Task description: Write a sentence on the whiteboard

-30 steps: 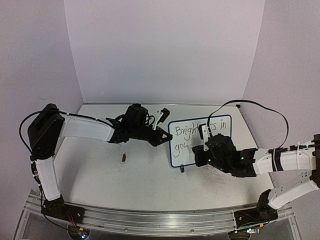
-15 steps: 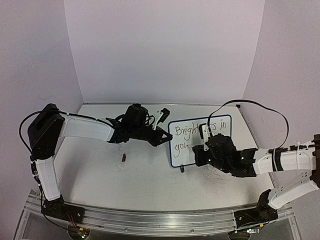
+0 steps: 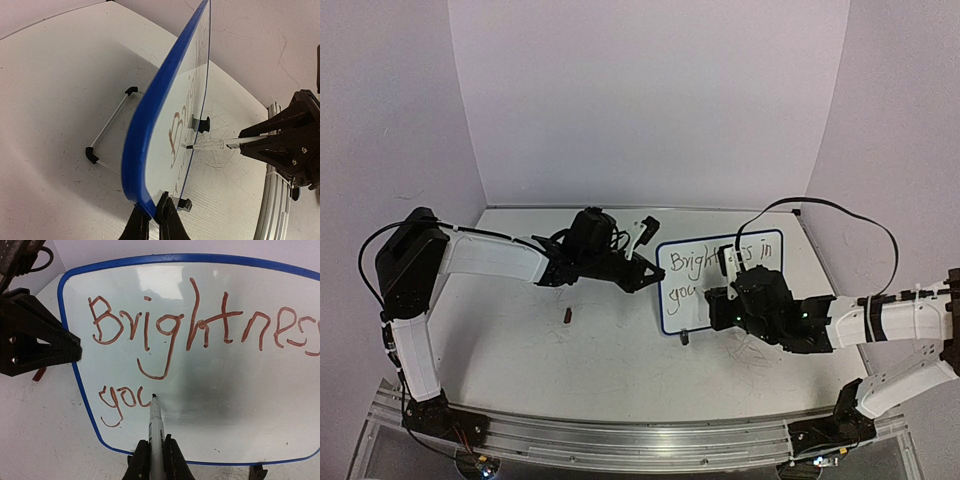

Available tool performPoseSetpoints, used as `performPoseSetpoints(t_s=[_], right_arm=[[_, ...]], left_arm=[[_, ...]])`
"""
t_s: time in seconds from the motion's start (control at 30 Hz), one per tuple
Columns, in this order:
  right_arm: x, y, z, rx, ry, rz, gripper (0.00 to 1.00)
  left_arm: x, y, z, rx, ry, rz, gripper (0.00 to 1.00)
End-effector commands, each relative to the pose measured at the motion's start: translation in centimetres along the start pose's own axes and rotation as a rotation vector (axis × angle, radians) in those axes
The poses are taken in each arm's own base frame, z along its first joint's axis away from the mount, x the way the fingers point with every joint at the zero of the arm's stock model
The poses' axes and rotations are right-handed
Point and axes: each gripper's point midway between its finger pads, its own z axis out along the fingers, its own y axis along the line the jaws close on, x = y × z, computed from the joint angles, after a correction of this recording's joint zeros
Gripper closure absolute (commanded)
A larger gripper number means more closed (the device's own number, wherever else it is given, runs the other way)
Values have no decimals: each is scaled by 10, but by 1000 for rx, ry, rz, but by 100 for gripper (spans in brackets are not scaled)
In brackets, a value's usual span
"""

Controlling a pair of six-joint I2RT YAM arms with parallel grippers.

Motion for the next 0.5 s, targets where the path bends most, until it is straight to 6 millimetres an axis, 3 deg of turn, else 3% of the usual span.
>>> performPoseSetpoints(t_s=[0.0, 0.2, 0.47], right_arm=[[-27, 0, -5, 9, -80, 43, 100], [-40, 1, -7, 12, -107, 32, 100], [-21, 2, -1, -1, -56, 29, 100]], left_arm=[[33, 33, -4, -152, 115, 19, 100], [33, 33, -3, -149, 116, 18, 100], [33, 33, -4, -152, 115, 20, 100]])
